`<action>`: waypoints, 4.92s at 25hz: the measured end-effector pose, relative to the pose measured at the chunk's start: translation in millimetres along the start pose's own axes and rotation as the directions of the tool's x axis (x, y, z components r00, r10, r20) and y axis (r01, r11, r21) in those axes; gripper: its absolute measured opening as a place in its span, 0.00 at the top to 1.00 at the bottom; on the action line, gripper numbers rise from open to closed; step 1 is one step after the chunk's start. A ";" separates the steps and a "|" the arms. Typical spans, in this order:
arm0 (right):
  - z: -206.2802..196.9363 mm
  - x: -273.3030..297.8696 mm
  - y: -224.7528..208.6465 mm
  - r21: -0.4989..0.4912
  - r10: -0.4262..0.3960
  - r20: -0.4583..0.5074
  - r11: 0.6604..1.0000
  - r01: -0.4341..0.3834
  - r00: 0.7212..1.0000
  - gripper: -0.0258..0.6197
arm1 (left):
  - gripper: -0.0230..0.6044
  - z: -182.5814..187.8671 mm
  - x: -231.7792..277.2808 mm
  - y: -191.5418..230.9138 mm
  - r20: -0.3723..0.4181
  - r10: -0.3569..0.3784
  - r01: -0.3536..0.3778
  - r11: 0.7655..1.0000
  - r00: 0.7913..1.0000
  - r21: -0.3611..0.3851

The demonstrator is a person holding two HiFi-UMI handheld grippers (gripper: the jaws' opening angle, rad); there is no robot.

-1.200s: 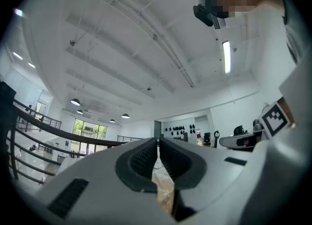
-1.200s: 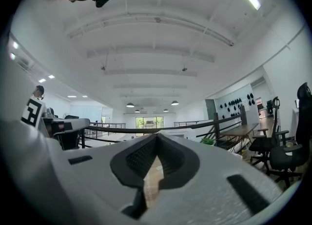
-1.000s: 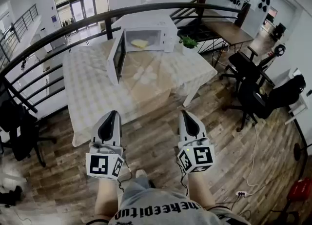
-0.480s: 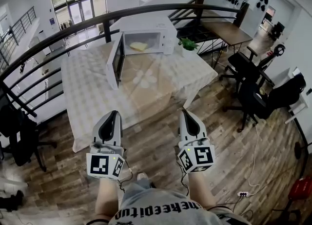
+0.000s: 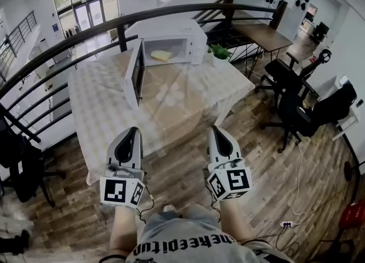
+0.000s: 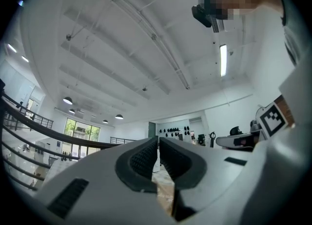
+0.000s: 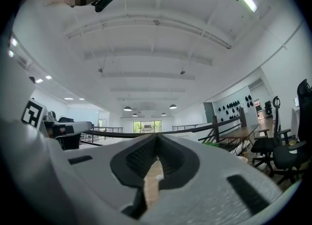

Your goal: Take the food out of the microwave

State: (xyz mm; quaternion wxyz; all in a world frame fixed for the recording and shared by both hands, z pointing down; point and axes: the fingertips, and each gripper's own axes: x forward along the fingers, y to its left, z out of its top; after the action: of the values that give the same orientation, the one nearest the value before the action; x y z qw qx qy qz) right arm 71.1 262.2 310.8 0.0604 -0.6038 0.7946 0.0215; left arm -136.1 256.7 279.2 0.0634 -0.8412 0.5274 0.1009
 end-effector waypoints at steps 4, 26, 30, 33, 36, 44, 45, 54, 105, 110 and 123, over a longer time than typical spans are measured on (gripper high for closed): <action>-0.7 8.4 2.7 -0.005 -0.004 -0.004 1.000 0.004 1.000 0.95 | 0.94 -1.2 6.9 8.9 0.004 -0.006 0.006 1.000 1.000 -0.005; -8.2 145.1 -43.9 -0.004 0.037 0.019 0.999 -0.037 0.999 0.95 | 0.94 -26.1 125.5 61.4 0.016 0.037 -0.038 0.999 0.999 0.008; -3.9 175.4 -60.5 -0.008 0.051 0.022 0.999 -0.051 0.998 0.95 | 0.94 -27.2 159.4 66.9 0.023 0.046 -0.046 0.999 0.999 0.002; -1.2 196.1 -76.4 -0.014 0.061 0.016 0.998 -0.060 0.998 0.95 | 0.94 -31.0 185.9 65.5 0.025 0.045 -0.045 0.999 0.999 0.002; -3.0 217.8 -93.0 -0.009 0.069 0.018 0.998 -0.069 0.997 0.95 | 0.94 -36.9 210.5 65.3 0.027 0.048 -0.048 0.999 0.999 0.007; -5.5 279.1 -130.3 -0.004 0.116 0.030 0.993 -0.116 0.993 0.95 | 0.94 -48.0 270.1 75.4 0.035 0.097 -0.098 0.995 0.995 0.028; -6.7 286.2 -134.8 -0.004 0.123 0.032 0.992 -0.123 0.992 0.95 | 0.94 -49.7 277.1 76.2 0.037 0.105 -0.106 0.994 0.994 0.030; -21.8 323.0 -169.4 0.017 0.158 0.025 0.987 -0.158 0.987 0.95 | 0.94 -70.4 318.5 67.0 0.021 0.129 -0.129 0.991 0.991 0.039; -200.6 529.1 -149.0 -0.093 0.273 -0.324 0.944 -0.318 0.906 0.95 | 0.94 -204.5 455.3 153.3 -0.143 0.047 -0.047 0.999 0.989 -0.002; -229.8 543.1 -135.3 -0.175 0.297 -0.383 0.906 -0.385 0.874 0.94 | 0.94 -221.6 451.2 161.1 -0.176 0.053 -0.058 0.998 0.983 -0.019; -284.6 582.8 -116.0 -0.392 0.301 -0.505 0.755 -0.526 0.809 0.85 | 0.94 -247.9 449.1 176.8 -0.227 0.069 -0.086 0.994 0.971 -0.065</action>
State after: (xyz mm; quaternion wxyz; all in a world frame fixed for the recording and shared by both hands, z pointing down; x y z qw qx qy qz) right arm 9.2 -357.3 526.5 -0.2784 -0.3918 0.8689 0.1183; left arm -79.6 -265.9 413.8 -0.0322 -0.8277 0.5595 0.0272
